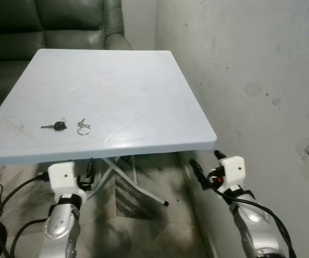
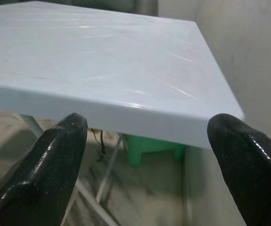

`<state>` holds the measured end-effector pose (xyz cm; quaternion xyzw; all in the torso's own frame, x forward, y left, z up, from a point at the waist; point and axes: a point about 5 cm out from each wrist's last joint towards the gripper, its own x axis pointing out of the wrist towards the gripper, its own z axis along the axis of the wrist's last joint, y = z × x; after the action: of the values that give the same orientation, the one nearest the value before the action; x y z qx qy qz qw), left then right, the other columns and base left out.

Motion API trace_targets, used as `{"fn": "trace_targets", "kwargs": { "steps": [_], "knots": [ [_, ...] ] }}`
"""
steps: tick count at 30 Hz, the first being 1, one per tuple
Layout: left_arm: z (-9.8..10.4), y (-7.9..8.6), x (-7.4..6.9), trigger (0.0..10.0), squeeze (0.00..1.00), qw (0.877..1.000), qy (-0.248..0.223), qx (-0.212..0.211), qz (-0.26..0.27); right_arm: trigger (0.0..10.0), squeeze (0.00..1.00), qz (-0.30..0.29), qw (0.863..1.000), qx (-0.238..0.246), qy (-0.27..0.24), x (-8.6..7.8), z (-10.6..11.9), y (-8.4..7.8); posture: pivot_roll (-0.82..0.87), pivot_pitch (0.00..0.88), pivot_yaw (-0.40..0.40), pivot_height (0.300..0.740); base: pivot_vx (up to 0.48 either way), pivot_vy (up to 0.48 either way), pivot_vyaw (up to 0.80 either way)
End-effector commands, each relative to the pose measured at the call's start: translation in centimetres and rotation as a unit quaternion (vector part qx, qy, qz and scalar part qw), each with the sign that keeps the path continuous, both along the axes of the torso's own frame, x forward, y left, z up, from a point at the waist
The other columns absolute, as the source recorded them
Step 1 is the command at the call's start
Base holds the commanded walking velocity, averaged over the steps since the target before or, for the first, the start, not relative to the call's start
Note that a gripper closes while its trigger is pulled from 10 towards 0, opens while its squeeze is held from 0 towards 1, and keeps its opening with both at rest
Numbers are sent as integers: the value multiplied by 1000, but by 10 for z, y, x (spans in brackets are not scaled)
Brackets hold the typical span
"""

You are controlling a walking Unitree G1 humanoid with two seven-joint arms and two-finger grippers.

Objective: Hang keys on a hook

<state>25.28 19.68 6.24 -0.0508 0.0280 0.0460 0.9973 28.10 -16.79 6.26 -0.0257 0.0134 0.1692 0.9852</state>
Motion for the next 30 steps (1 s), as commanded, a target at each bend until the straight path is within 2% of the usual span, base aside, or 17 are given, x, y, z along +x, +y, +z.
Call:
{"fn": "trace_targets", "kwargs": {
  "steps": [1,30],
  "knots": [
    [5,-2,3,10000,0,1000,-6,-3,-5,10000,0,-6,1000,0,-5,1,4,-5,-27,11,-48,740,0,416,0],
    [10,1,3,10000,0,1000,-6,-12,4,10000,0,2,1000,7,1,0,5,-3,-19,30,-51,740,0,478,0]
  ]
}}
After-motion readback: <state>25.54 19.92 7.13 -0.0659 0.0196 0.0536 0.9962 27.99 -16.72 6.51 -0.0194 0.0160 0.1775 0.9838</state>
